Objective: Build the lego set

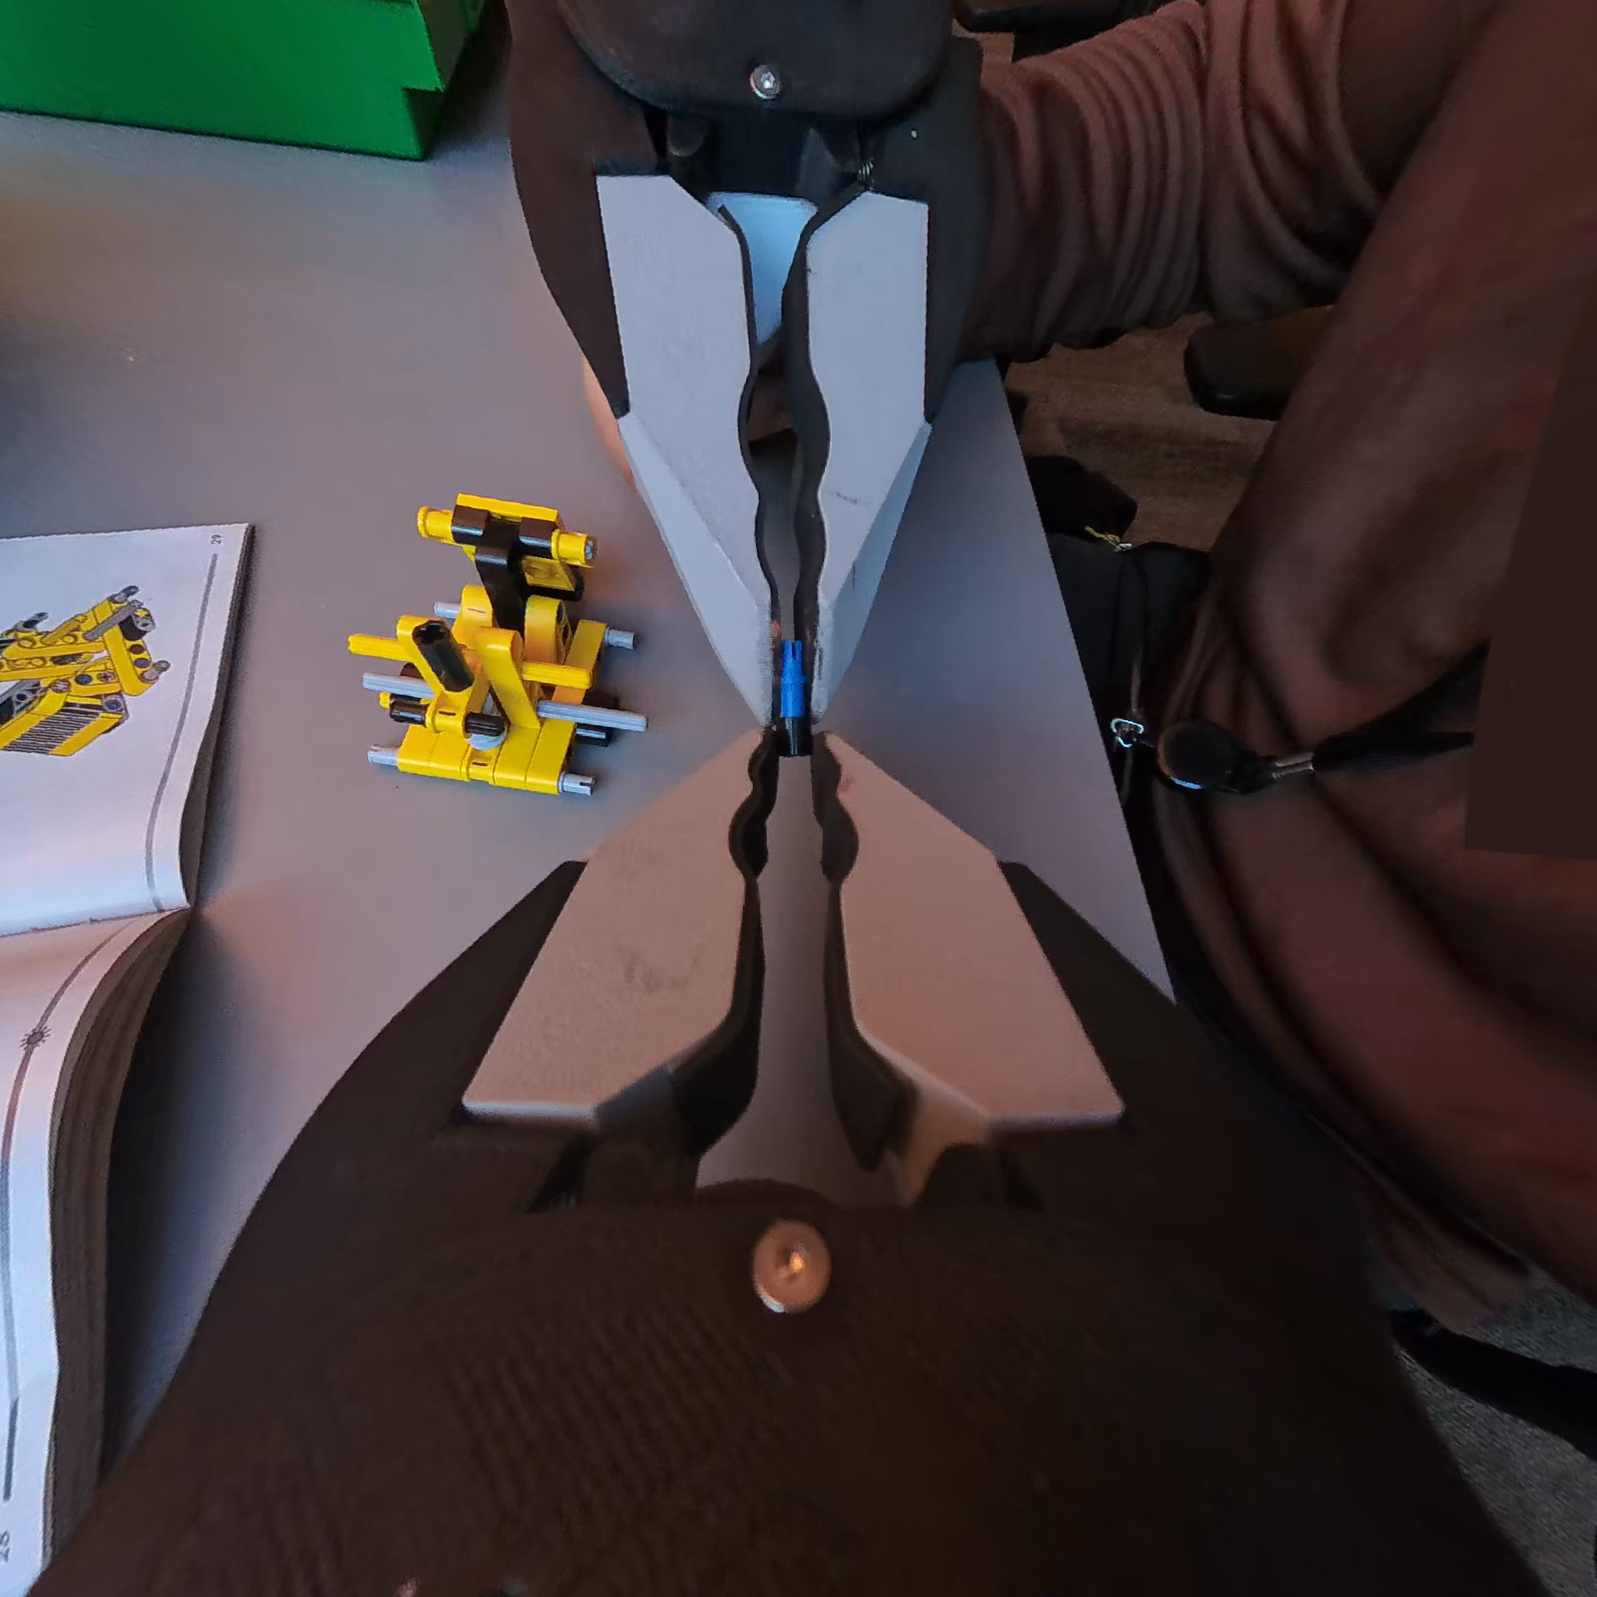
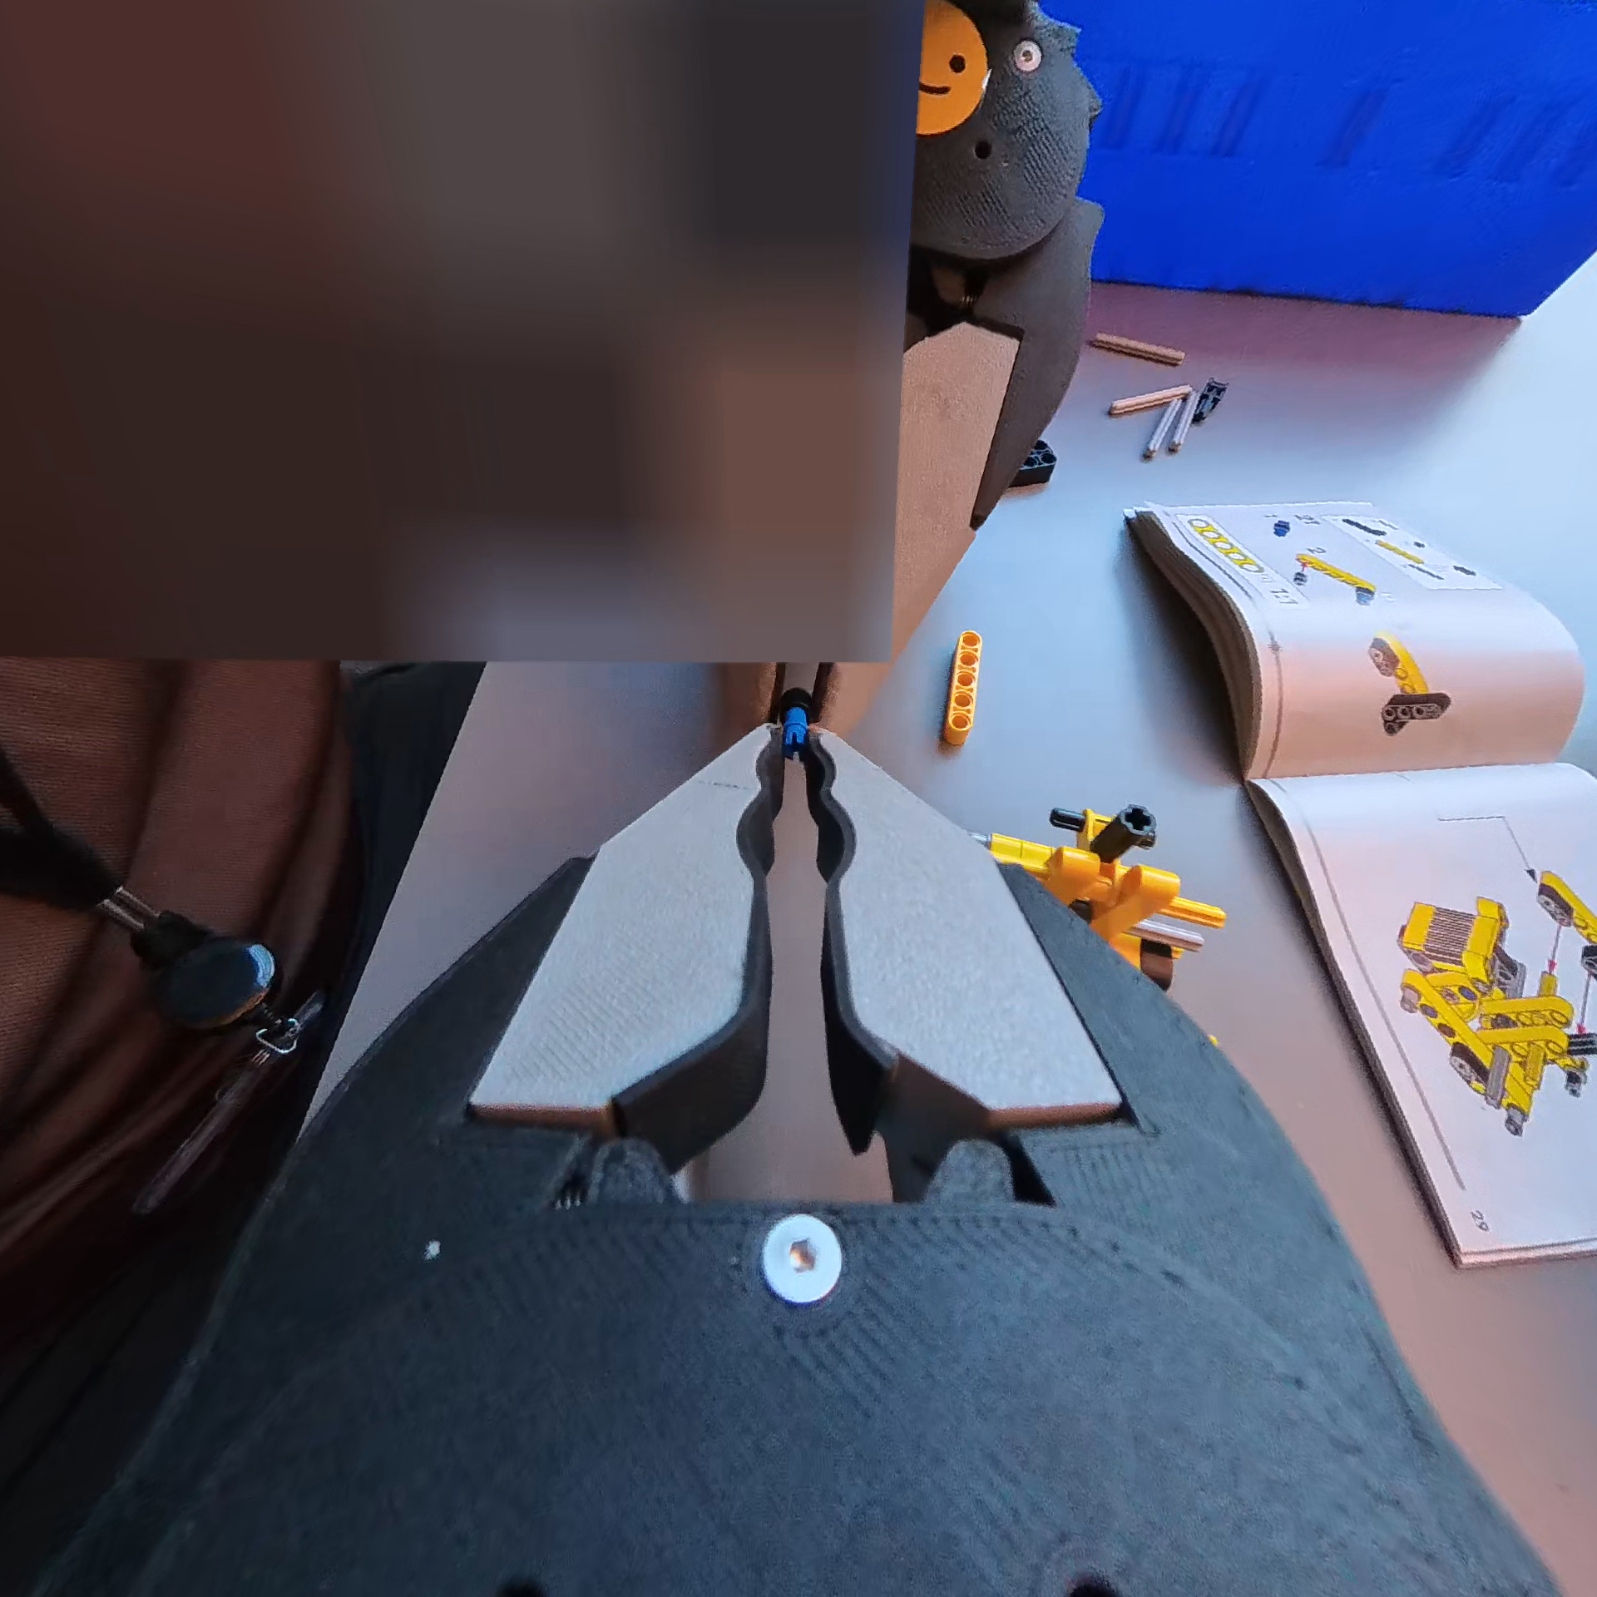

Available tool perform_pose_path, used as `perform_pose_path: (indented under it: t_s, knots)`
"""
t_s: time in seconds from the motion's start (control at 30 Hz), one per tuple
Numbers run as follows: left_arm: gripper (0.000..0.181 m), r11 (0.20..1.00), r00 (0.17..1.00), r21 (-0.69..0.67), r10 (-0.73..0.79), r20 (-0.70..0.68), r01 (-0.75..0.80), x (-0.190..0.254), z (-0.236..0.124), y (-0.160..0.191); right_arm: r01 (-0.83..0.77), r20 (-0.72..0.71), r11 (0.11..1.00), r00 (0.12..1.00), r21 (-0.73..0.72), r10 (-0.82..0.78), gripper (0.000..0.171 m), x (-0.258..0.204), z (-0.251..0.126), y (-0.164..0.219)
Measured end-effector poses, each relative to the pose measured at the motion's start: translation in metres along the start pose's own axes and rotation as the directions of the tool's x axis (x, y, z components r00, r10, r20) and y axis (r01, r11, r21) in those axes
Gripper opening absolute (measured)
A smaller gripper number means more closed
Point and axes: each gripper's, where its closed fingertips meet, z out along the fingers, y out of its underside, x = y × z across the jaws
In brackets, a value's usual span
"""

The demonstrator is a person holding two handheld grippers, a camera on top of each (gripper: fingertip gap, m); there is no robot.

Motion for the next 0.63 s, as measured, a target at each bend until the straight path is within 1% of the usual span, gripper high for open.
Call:
perform_pose_path:
  t_s: [0.17,0.33,0.43,0.57,0.63]
  knots:
    - [0.004,1.000,0.999,0.006,-0.025,0.022,0.025,-0.005,-0.002,0.000,0.021,-0.048,0.998,0.999,-0.056,-0.024,0.004,0.007,-0.002,0.009]
    - [0.004,0.996,0.996,-0.087,-0.018,0.083,0.025,-0.014,0.001,0.015,0.001,-0.064,0.999,0.998,-0.049,-0.004,0.011,0.012,-0.007,0.010]
    - [0.004,0.993,0.996,-0.119,-0.006,0.092,0.017,-0.014,0.003,0.020,-0.016,-0.055,0.998,0.998,-0.053,0.013,0.008,0.011,-0.004,0.011]
    - [0.004,0.992,0.996,-0.128,0.000,0.089,0.011,-0.014,0.004,0.021,0.002,-0.063,0.994,0.998,-0.111,-0.009,0.001,0.010,0.004,0.020]
    - [0.004,0.990,0.996,-0.139,0.007,0.087,0.005,-0.013,0.005,0.022,0.018,-0.067,0.995,0.997,-0.099,-0.024,0.001,0.009,0.004,0.017]
